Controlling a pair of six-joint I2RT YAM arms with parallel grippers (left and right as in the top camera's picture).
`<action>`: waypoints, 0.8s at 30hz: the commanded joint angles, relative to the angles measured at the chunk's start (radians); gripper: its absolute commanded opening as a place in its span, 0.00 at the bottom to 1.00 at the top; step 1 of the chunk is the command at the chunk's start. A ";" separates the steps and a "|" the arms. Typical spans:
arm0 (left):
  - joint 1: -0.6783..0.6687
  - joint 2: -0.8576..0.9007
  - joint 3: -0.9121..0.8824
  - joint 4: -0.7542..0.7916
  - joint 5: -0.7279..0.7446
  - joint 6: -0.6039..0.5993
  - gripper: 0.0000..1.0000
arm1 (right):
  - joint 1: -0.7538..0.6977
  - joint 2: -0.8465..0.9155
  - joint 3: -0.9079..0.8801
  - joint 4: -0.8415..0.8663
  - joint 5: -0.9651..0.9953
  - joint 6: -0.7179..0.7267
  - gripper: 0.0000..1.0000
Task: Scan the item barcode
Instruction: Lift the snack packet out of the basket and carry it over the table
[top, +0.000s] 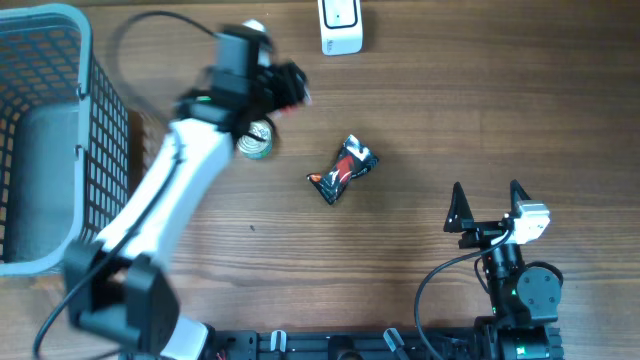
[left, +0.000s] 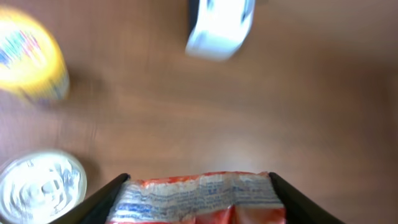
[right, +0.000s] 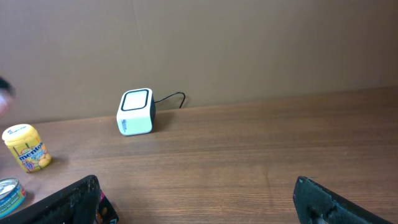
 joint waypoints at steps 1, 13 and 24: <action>-0.080 0.081 0.003 -0.066 -0.150 0.095 0.65 | 0.002 -0.002 -0.008 0.005 -0.013 -0.004 1.00; -0.140 0.240 -0.003 -0.091 -0.233 0.079 0.60 | 0.002 -0.002 -0.008 0.005 -0.013 -0.004 1.00; -0.139 0.248 -0.003 -0.126 -0.198 -0.026 0.67 | 0.002 -0.002 -0.008 0.005 -0.013 -0.004 1.00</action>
